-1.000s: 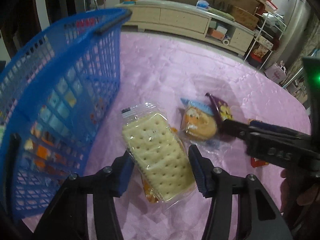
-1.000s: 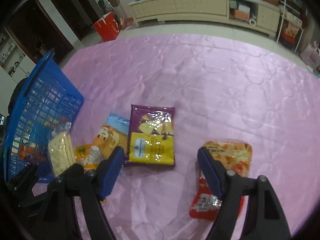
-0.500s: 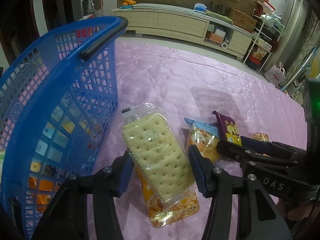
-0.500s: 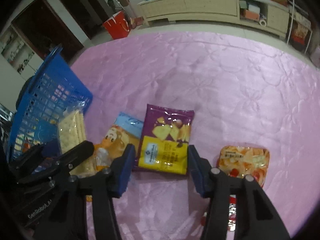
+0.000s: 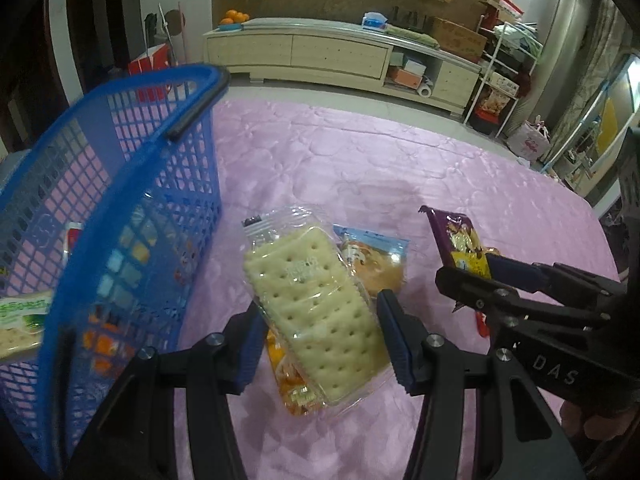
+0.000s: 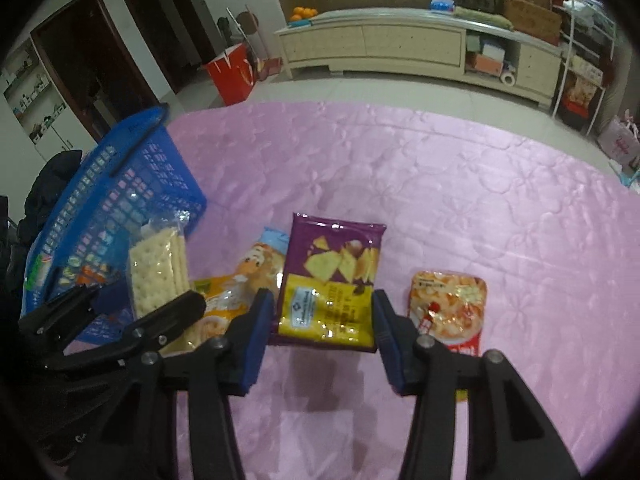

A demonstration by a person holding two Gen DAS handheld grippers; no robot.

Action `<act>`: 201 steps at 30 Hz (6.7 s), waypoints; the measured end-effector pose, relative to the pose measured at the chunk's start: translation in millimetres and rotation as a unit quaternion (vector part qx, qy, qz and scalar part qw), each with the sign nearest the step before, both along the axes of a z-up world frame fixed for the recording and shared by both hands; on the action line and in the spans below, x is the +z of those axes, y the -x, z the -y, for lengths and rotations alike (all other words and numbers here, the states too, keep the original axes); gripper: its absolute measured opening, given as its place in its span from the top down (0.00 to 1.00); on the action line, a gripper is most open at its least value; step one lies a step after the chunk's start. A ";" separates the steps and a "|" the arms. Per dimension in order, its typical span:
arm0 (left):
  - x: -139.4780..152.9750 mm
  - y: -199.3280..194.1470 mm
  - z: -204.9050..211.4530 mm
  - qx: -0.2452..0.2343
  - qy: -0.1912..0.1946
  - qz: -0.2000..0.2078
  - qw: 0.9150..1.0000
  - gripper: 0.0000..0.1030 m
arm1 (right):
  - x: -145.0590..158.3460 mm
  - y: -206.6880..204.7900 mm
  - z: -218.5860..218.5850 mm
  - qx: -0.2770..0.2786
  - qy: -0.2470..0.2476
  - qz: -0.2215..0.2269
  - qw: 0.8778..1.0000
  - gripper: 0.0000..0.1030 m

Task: Organize snacks
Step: 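Carry the cracker pack and chip bag over the blue basket, then open the left gripper over the basket, then open the right gripper, then move both grippers back over the remaining snacks, then grasp the yellow noodle pouch with the left gripper while the right grasps the red pouch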

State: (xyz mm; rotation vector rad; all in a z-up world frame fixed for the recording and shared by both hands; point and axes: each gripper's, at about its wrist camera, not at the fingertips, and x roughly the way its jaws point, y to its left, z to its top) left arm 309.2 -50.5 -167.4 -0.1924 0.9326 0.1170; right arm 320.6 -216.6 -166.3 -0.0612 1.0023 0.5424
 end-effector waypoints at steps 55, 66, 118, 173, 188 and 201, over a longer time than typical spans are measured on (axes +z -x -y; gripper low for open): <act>79.6 102.1 -209.0 -0.026 0.041 0.058 0.997 0.51 | 94.1 96.9 -180.1 0.068 0.018 0.058 0.996 0.48; 65.7 79.6 -191.1 -0.064 0.057 0.040 0.996 0.50 | 91.5 87.5 -165.6 0.046 0.024 0.051 0.997 0.48; 96.0 122.2 -199.9 -0.078 -0.022 0.065 0.995 0.00 | 101.8 102.4 -171.5 0.061 0.077 0.063 0.993 0.23; -41.8 0.8 -12.1 -0.043 0.048 -0.094 0.993 0.00 | -27.9 10.4 59.4 -0.094 0.052 -0.029 0.994 0.21; -66.4 -25.8 -13.0 0.005 -0.003 -0.116 0.993 0.03 | -39.3 -12.7 46.5 -0.082 0.065 -0.029 0.994 0.21; -52.1 -20.0 0.9 -0.013 -0.025 -0.106 0.994 0.62 | -50.9 -22.7 60.9 -0.103 0.073 -0.049 0.991 0.21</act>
